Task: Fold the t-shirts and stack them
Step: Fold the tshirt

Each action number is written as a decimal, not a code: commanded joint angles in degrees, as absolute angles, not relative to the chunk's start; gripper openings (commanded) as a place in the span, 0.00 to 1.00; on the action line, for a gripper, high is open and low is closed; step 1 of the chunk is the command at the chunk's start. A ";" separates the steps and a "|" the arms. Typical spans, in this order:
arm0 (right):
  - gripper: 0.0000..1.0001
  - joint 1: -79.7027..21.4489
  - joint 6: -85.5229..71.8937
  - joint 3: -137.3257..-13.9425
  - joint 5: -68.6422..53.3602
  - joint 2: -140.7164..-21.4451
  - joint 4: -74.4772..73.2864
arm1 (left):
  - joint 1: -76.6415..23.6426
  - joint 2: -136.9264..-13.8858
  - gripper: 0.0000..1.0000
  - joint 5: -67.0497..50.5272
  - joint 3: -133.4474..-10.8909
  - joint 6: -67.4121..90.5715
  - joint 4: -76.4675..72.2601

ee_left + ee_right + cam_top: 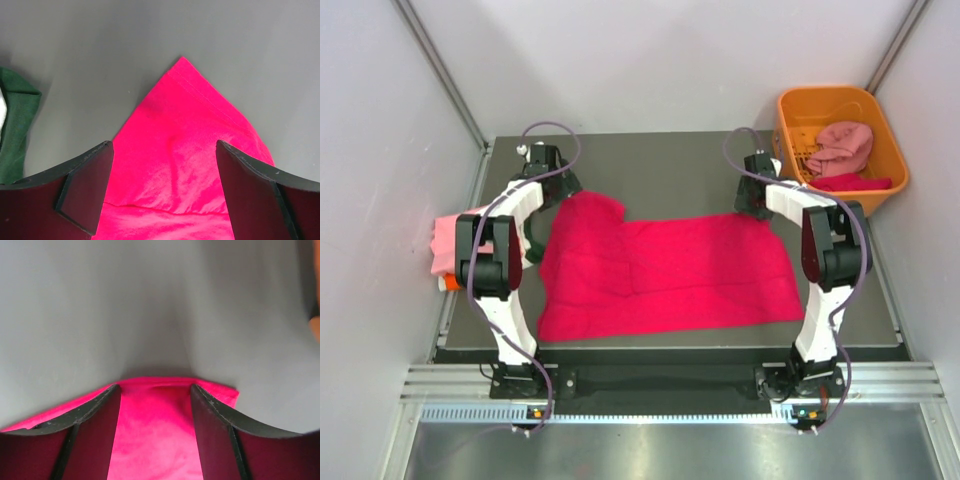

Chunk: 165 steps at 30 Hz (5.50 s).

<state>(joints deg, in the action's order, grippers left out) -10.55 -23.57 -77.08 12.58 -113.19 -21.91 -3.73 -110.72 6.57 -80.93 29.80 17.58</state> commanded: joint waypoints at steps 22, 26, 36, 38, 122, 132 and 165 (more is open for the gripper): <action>0.58 -10.90 -20.04 -85.17 22.94 -115.75 -19.33 | -3.69 -107.40 0.87 5.36 -80.68 28.21 14.15; 0.57 -10.99 -20.22 -84.38 24.87 -114.88 -20.48 | -3.69 -108.02 0.87 6.24 -81.47 27.77 14.59; 0.57 -10.99 -19.95 -80.69 27.51 -112.67 -20.83 | -3.69 -108.37 0.87 6.68 -81.83 27.42 14.94; 0.55 -10.99 -20.48 -80.16 27.25 -113.20 -20.92 | -3.69 -108.54 0.87 7.12 -81.83 27.33 14.94; 0.42 -11.95 -18.19 -84.11 25.66 -111.97 -24.26 | -0.70 -123.75 0.00 -3.34 -97.74 27.60 18.63; 0.52 -12.04 -17.84 -89.90 27.68 -120.05 -28.91 | -0.70 -122.52 0.00 -2.19 -93.69 26.72 17.40; 0.18 -11.69 -18.90 -86.22 28.91 -120.23 -31.64 | -0.70 -120.85 0.00 -0.44 -93.34 24.96 18.10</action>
<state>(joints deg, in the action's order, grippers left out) -12.12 -18.68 -86.21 28.82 -119.55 -31.03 -0.80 -124.33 -1.06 -93.78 25.76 19.00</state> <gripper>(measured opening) 0.209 0.015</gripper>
